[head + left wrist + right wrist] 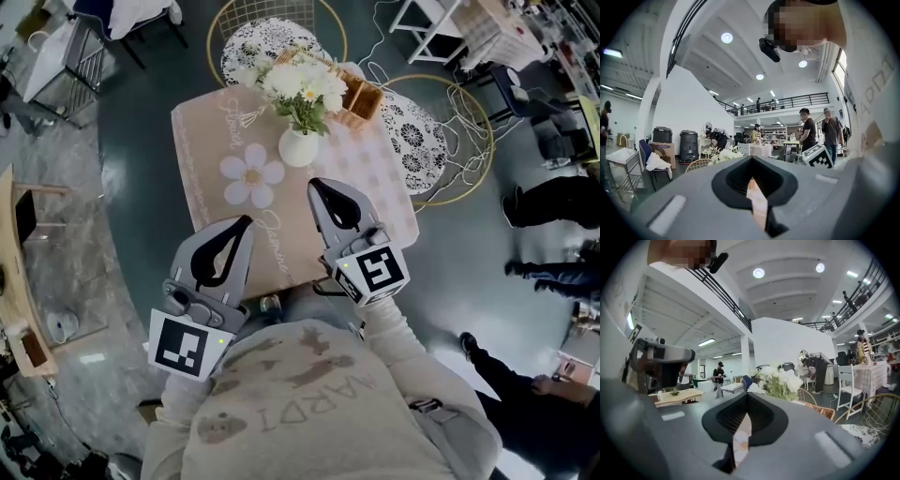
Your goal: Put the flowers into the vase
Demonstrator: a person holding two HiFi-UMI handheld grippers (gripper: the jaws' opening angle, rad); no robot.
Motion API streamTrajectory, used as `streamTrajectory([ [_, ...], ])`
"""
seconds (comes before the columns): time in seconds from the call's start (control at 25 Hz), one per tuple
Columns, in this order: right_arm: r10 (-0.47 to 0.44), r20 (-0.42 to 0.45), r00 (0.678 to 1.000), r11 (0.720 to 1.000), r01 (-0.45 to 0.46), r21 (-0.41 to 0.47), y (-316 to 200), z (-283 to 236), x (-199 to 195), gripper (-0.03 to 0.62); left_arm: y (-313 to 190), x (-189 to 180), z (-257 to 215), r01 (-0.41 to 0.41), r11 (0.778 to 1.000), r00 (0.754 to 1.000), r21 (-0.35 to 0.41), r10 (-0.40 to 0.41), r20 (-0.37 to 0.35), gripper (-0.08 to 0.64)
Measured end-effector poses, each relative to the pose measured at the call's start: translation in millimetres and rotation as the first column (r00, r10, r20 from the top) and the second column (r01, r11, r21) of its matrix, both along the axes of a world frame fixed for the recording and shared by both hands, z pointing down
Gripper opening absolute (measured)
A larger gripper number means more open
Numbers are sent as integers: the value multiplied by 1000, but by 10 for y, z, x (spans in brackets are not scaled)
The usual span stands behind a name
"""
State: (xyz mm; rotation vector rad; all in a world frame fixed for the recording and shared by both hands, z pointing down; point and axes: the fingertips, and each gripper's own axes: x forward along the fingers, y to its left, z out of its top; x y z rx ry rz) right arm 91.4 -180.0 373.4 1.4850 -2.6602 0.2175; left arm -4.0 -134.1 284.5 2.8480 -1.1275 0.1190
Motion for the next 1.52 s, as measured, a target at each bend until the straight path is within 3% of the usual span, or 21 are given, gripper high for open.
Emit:
streamTrajectory([
  [0.32, -101, 24, 995, 993, 99, 71, 824, -584, -350, 26, 562, -89, -167, -20, 998, 1000, 62, 21, -15, 0],
  [0.8, -121, 42, 992, 984, 115, 139, 1875, -1073, -703, 26, 1423, -235, -335, -72, 993, 996, 94, 76, -40, 0],
  [1.08, -137, 52, 989, 979, 128, 156, 2090, -1180, -845, 26, 1570, -358, -362, -67, 994, 996, 81, 72, -59, 0],
  [1.52, -155, 62, 986, 976, 143, 166, 2019, -1328, -833, 26, 1455, -319, -478, -59, 994, 993, 95, 68, -92, 0],
])
